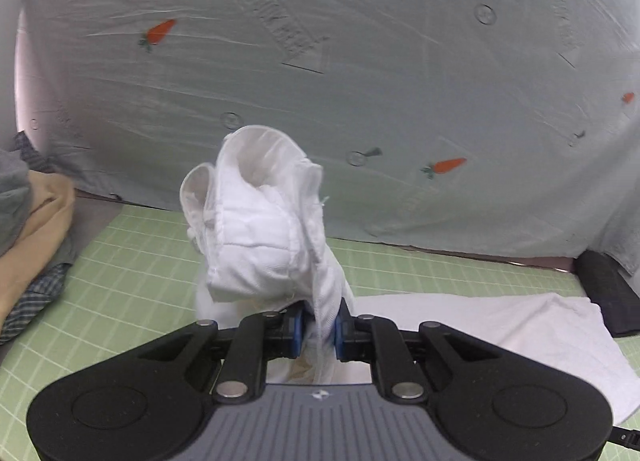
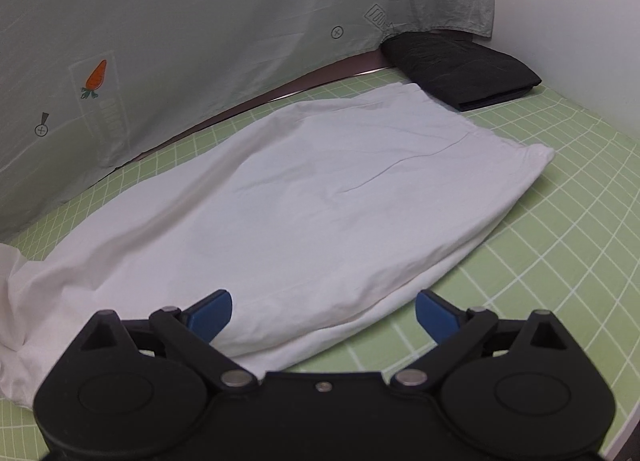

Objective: Fold clothes

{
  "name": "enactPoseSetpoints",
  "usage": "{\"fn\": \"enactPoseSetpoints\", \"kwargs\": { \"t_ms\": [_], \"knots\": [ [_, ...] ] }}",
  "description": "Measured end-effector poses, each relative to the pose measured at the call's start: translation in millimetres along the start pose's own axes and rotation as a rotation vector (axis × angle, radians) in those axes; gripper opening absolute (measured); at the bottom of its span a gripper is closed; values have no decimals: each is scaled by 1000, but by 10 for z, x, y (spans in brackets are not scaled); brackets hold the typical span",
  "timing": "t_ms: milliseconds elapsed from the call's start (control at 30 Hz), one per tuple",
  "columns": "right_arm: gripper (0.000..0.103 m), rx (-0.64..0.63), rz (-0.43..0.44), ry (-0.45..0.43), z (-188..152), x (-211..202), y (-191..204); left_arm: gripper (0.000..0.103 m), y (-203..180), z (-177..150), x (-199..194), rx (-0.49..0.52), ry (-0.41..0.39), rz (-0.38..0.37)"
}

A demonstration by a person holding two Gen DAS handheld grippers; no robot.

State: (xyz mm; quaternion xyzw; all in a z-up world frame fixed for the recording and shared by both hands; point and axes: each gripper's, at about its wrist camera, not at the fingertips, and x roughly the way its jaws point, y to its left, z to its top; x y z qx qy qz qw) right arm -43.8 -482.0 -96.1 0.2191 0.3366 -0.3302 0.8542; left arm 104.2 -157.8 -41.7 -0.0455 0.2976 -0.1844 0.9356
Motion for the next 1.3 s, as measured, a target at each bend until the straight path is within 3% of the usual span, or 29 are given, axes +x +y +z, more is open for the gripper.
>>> {"fn": "enactPoseSetpoints", "kwargs": {
  "t_ms": [133, 300, 367, 500, 633, 767, 833, 900, 1033, 1167, 1300],
  "knots": [
    [99, 19, -15, -2, 157, 74, -374, 14, -533, -358, 375, -1, 107, -68],
    [99, 49, -18, 2, 353, 303, -763, 16, -1000, -897, 951, 50, 320, 3],
    [99, 59, -27, 7, 433, 410, -883, 19, -1128, -957, 1025, 100, 330, 50],
    [99, 80, -41, 12, 592, 612, -1065, 53, -1271, -906, 1045, 144, 365, 27],
    [99, 74, -68, 7, 665, 735, -1145, 64, -1340, -737, 810, 110, 341, -50],
    [99, 61, -98, -5, 719, 832, -1214, 75, -1194, -469, 583, 52, 270, -74],
    [99, 55, -113, -11, 746, 880, -1248, 79, -1072, -355, 574, 6, 242, -34],
    [99, 48, -128, -16, 773, 929, -1284, 81, -951, -290, 655, -3, 237, 59],
    [99, 29, -161, -32, 855, 1048, -1385, 81, -688, -312, 964, 25, 323, 218],
    [100, -6, -199, -50, 1019, 1232, -1493, 82, -531, -443, 1206, 2, 416, 262],
    [101, -49, -232, -46, 1204, 1475, -1586, 91, -567, -553, 1388, 47, 466, 307]
  ]
}}
